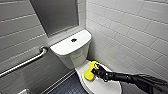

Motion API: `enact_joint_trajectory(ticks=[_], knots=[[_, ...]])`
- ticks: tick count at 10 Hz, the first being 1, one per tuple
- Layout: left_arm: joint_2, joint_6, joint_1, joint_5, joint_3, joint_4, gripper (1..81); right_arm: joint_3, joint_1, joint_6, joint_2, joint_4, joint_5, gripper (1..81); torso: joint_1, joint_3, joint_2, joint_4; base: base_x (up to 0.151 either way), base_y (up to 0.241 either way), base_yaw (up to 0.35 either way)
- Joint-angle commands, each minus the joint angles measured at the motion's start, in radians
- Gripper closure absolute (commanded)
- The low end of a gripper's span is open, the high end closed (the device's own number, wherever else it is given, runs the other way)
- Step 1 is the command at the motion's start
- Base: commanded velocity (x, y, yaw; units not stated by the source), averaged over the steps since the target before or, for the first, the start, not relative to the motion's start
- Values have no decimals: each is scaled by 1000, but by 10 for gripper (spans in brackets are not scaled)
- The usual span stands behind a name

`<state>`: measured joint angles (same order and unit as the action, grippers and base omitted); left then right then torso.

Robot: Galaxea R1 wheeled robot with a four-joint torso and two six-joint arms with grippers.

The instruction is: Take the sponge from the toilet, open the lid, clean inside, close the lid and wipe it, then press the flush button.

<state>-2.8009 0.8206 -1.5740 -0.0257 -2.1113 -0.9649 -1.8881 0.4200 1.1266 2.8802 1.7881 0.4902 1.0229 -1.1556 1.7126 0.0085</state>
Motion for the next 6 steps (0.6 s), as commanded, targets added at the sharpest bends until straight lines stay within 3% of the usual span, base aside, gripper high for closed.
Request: enact_joint_trajectory(ticks=[1, 6], knots=[[4, 5, -28, -43, 19, 0, 10, -92, -154, 22, 101, 16, -249, 811, 0, 0, 0, 0, 0, 0, 0], [3, 5, -28, -43, 19, 0, 10, -130, -43, 22, 155, -13, -260, 811, 0, 0, 0, 0, 0, 0, 0]])
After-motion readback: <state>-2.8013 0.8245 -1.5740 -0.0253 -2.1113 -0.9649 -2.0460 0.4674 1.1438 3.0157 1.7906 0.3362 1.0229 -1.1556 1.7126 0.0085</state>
